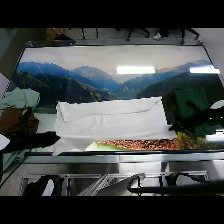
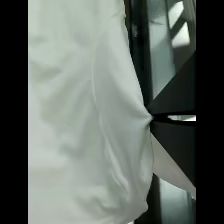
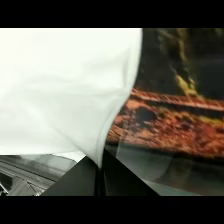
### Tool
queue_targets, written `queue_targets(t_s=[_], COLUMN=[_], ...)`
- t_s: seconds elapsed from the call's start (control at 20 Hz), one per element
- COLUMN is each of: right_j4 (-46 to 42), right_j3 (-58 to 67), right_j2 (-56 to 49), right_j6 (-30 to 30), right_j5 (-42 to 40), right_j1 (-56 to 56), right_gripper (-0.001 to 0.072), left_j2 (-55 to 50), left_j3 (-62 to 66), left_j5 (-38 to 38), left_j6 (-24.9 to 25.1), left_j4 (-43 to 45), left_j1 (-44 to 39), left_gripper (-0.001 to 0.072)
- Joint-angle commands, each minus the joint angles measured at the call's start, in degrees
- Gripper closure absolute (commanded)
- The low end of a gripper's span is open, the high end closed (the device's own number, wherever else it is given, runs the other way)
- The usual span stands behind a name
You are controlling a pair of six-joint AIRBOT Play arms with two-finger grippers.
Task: Fold the shirts.
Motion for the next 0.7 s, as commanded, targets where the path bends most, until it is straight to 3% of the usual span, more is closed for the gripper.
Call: queue_targets(t_s=[0.0, 0.15, 0.3, 0.65], right_j4=[16.87, 27.23, 30.82, 30.80], right_j3=[3.45, 7.56, 10.69, 13.03], right_j2=[-1.51, -6.95, -14.38, -25.70], right_j6=[-9.01, -16.09, -21.38, -23.15], right_j5=[-6.78, -13.00, -19.52, -23.58], right_j1=[0.15, 1.77, 4.72, 6.05], right_gripper=[0.0697, 0.0696, 0.0696, 0.0696], left_j2=[-9.68, -24.44, -39.76, -64.06], left_j3=[8.98, 19.06, 28.28, 45.62], left_j5=[6.51, 8.02, 8.17, 12.66], left_j6=[3.19, 5.97, 10.12, 14.21], left_j4=[-2.93, -5.95, -10.71, -12.17], left_j1=[-0.04, -0.02, -0.04, -3.54], left_gripper=[0.0693, 0.0693, 0.0693, 0.0692])
